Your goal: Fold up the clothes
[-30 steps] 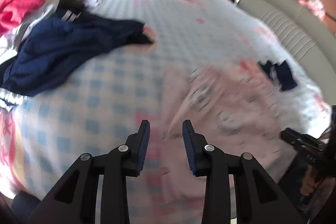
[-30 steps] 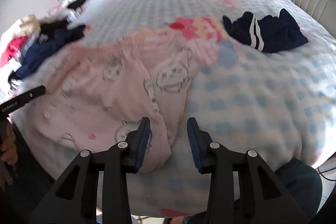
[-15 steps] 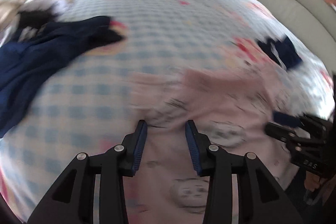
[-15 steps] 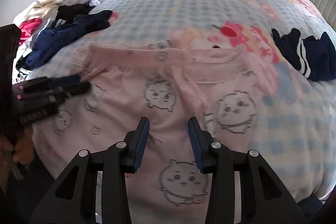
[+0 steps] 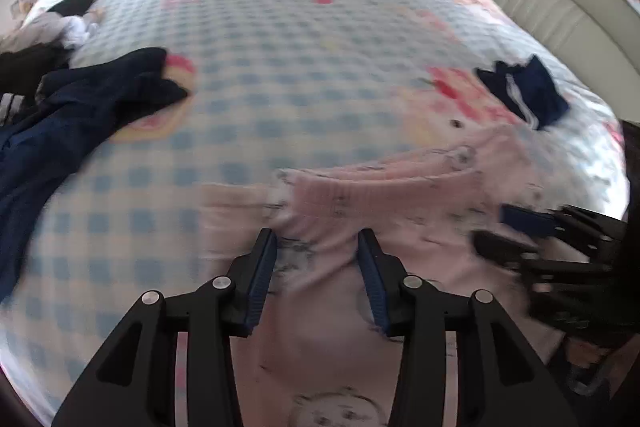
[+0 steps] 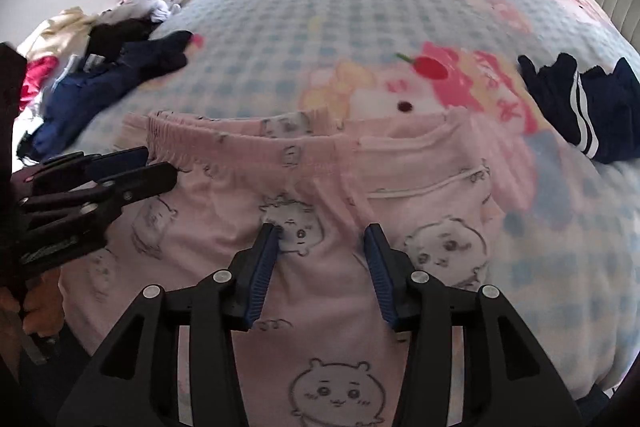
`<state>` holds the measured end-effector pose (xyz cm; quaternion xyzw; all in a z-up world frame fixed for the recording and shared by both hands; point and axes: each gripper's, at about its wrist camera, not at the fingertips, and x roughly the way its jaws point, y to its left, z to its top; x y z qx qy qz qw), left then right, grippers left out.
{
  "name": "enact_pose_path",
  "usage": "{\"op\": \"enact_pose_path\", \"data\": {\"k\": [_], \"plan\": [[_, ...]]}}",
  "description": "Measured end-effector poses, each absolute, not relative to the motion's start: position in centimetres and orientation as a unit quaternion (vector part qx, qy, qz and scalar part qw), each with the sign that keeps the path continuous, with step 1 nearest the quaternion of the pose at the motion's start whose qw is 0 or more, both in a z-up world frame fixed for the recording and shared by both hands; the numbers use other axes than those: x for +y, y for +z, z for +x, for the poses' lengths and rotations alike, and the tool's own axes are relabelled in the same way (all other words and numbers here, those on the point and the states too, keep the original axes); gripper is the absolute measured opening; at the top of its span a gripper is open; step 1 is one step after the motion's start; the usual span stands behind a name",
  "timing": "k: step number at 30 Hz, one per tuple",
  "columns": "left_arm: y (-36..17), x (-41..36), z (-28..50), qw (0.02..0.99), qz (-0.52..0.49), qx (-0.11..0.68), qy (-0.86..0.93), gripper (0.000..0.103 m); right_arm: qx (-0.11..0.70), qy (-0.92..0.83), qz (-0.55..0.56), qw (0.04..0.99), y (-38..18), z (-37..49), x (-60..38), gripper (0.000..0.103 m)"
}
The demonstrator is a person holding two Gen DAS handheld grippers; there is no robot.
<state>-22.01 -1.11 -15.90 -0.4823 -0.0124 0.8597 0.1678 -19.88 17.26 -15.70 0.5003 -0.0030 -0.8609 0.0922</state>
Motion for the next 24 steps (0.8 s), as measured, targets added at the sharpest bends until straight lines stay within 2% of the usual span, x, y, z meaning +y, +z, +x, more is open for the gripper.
{"op": "enact_pose_path", "data": {"k": [4, 6, 10, 17, 24], "plan": [[-14.6, -3.0, -21.9, 0.148, -0.472, -0.041, 0.868, 0.046, -0.017, -0.867, 0.493, 0.070, -15.0, -19.4, 19.5, 0.044], [-13.3, -2.7, -20.8, 0.139, -0.446, -0.023, 0.884, 0.044, -0.025, -0.870, 0.487, 0.070, -14.2, -19.0, 19.8, 0.044], [-11.4, -1.9, -17.9, 0.175, -0.423, -0.040, 0.888, 0.045, -0.005, -0.884, 0.460, 0.082, -12.1, -17.0, 18.3, 0.047], [-13.4, -0.4, -14.7, 0.197, -0.452, -0.051, 0.868, 0.045, 0.001, -0.872, 0.477, 0.114, -13.6, -13.6, 15.3, 0.048], [-14.4, -1.3, -12.7, 0.186, -0.465, -0.064, 0.863, 0.045, -0.008, -0.870, 0.487, 0.080, -14.3, -11.5, 17.9, 0.047]]}}
